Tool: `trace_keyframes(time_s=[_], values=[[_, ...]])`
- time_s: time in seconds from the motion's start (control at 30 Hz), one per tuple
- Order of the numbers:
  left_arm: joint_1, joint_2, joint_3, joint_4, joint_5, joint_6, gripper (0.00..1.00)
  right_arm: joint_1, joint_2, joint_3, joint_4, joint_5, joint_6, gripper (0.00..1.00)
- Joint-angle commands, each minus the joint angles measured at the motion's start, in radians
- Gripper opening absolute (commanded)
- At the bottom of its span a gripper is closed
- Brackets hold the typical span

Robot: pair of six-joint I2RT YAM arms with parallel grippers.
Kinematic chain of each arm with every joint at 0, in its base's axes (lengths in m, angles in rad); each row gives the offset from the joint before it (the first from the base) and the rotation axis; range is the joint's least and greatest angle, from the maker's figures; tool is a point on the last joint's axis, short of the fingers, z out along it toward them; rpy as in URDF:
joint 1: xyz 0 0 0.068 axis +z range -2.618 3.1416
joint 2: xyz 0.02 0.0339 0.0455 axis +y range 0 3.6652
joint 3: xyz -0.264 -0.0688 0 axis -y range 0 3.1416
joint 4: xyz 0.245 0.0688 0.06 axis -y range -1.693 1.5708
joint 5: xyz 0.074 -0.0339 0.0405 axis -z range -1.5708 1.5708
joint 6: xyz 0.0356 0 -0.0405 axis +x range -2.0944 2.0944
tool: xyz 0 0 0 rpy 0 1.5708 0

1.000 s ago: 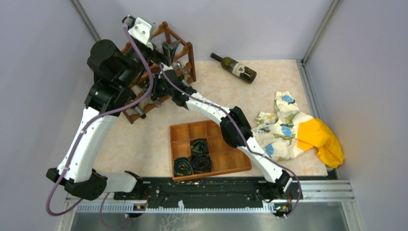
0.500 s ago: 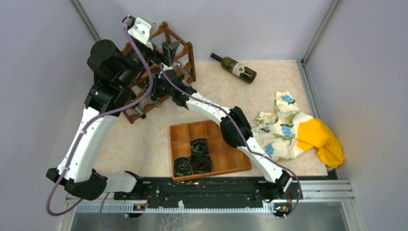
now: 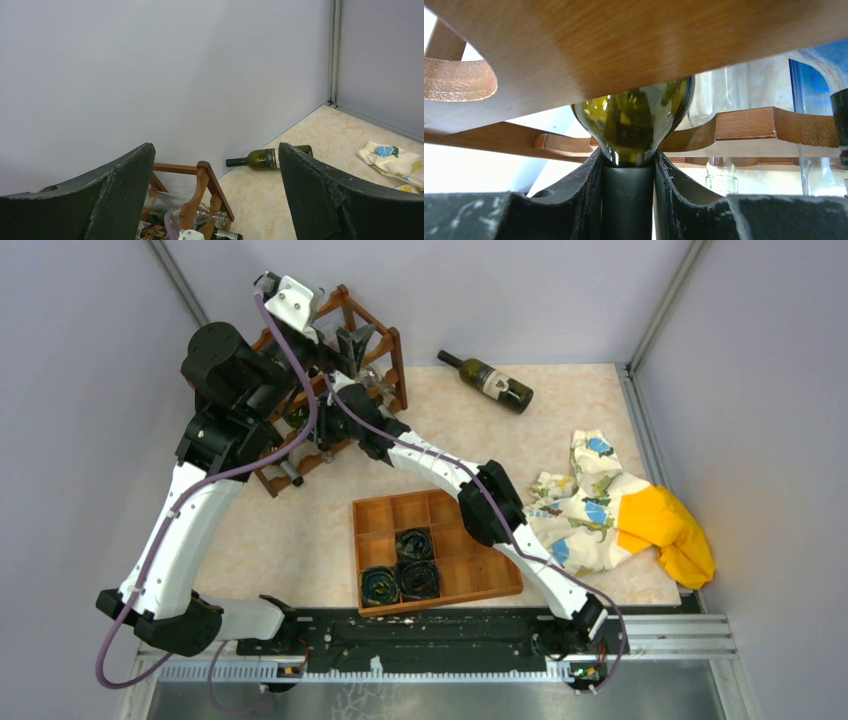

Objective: Put the wine bottle on the wine rack
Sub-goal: Place the wine bottle in the wine rack.

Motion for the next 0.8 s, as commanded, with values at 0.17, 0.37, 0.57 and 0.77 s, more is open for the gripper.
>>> trace_keyframes(time_s=[0.17, 0.37, 0.57, 0.77], values=[[0.004, -0.012, 0.006, 0.033, 0.008, -0.011, 0.99, -0.007, -0.052, 0.086, 0.196, -0.009, -0.05, 0.2], [0.004, -0.011, 0.006, 0.035, 0.011, -0.012, 0.99, -0.008, -0.051, 0.091, 0.2, 0.004, -0.045, 0.24], [0.005, -0.014, 0.002, 0.038, 0.013, -0.012, 0.99, -0.008, -0.053, 0.09, 0.199, 0.007, -0.031, 0.29], [0.004, -0.014, 0.002, 0.043, 0.014, -0.012, 0.99, -0.01, -0.056, 0.09, 0.202, 0.011, -0.006, 0.29]])
